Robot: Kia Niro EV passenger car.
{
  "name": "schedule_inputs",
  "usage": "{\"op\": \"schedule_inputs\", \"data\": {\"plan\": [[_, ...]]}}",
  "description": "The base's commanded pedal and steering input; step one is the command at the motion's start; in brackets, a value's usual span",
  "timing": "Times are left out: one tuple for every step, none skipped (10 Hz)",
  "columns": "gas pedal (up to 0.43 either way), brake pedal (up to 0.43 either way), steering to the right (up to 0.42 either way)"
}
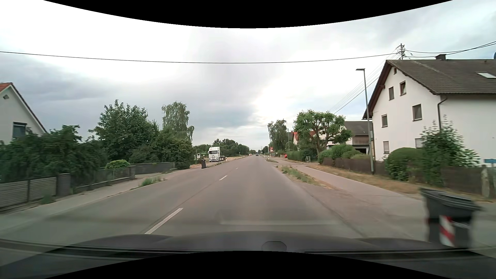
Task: Follow the waypoints while adhering to traffic rules and regulations
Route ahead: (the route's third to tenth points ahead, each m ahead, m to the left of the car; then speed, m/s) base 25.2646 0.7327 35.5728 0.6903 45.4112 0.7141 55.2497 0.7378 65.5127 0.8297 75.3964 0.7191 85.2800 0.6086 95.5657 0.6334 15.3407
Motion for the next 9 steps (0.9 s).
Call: {"op": "schedule_inputs", "data": {"plan": [[0.157, 0.000, -0.003], [0.157, 0.000, -0.003], [0.157, 0.000, -0.003], [0.157, 0.000, -0.003], [0.157, 0.000, -0.002], [0.157, 0.000, -0.001], [0.157, 0.000, -0.001], [0.157, 0.000, -0.001], [0.157, 0.000, -0.001]]}}
